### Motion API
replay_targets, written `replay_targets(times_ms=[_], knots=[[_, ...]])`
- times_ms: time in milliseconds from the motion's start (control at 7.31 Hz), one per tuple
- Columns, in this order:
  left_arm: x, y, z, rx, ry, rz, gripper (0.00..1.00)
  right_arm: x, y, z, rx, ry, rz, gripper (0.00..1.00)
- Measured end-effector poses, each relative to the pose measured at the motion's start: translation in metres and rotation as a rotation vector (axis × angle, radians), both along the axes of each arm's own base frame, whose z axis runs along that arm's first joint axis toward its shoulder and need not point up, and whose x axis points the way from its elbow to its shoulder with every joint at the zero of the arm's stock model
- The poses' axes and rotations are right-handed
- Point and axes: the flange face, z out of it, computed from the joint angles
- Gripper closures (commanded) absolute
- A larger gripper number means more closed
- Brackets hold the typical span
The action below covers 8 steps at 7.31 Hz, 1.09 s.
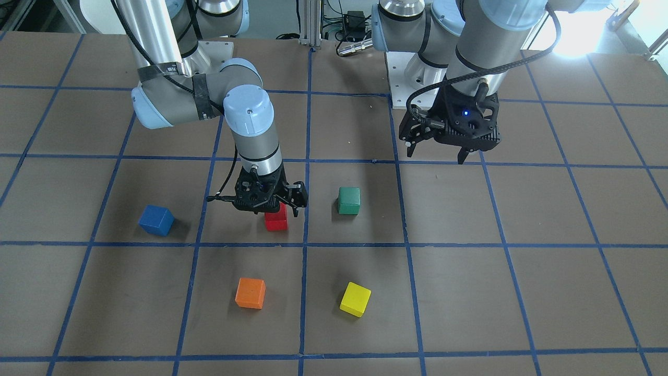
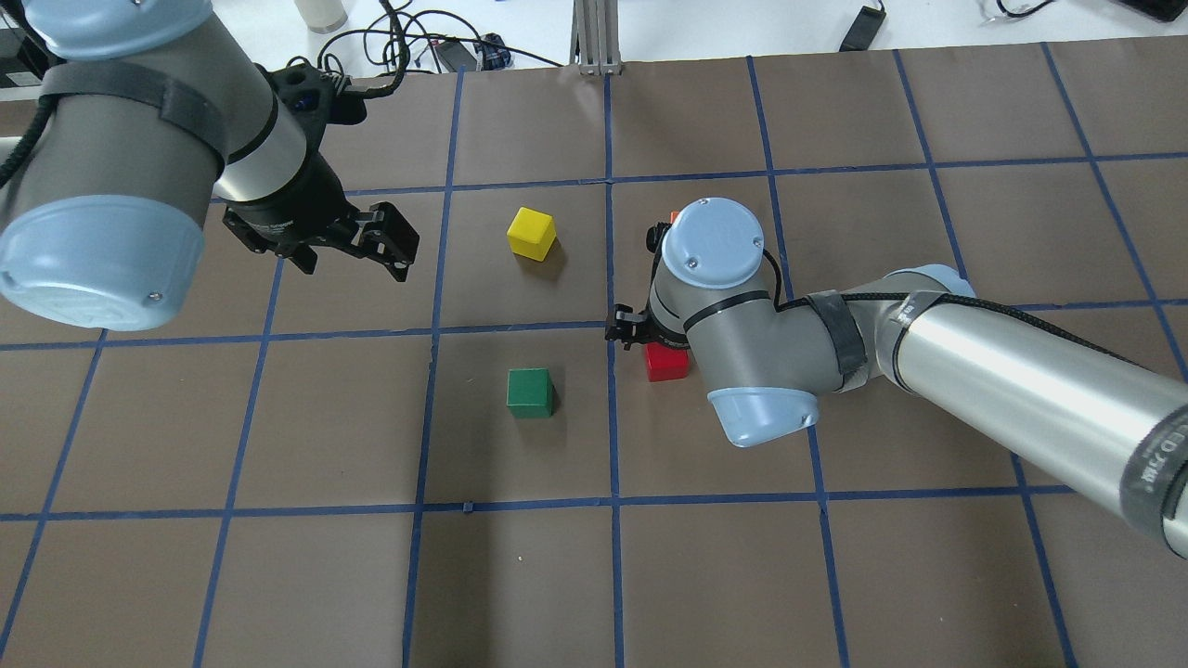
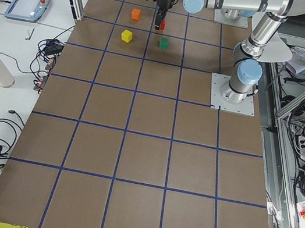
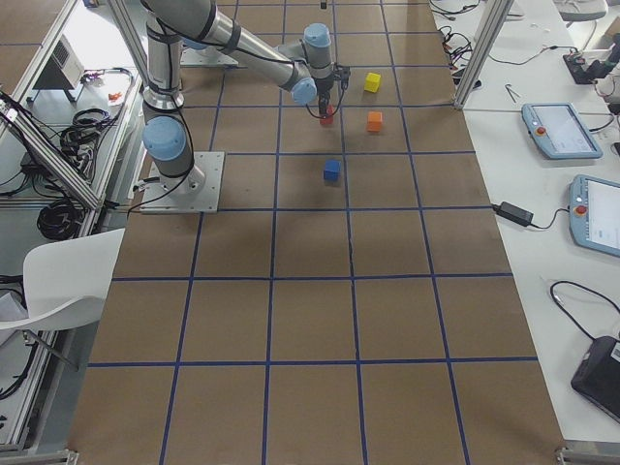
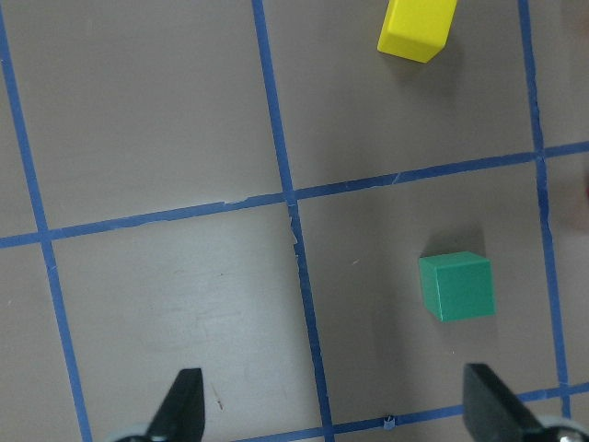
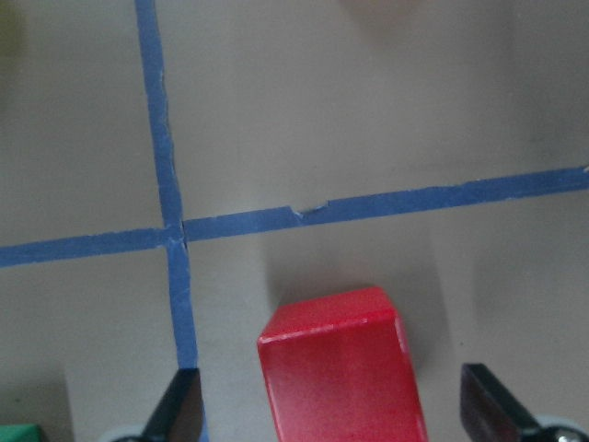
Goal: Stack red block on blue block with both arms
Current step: 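Lower the right gripper onto the red cube and close it, then carry the red cube with the right gripper over the blue cube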
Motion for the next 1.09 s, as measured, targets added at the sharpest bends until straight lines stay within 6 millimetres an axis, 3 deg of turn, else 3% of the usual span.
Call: replay_targets(times_ms=[137, 274, 684, 1094], knots=[[0.000, 0.000, 0.001, -0.002, 0.001, 0.000, 0.00, 0.000, -0.001, -0.003, 0.001, 0.004, -0.001, 0.74], [0.000, -0.001, 0.002, -0.004, 0.001, 0.000, 0.00, 0.000, -0.001, -0.004, 0.000, 0.005, -0.003, 0.82], [0.000, -0.002, 0.005, -0.009, 0.001, 0.001, 0.00, -0.002, -0.008, 0.007, -0.021, 0.036, -0.006, 0.82], [0.001, -0.002, 0.006, -0.011, 0.001, 0.001, 0.00, -0.012, -0.020, 0.062, 0.011, 0.076, 0.027, 0.82]])
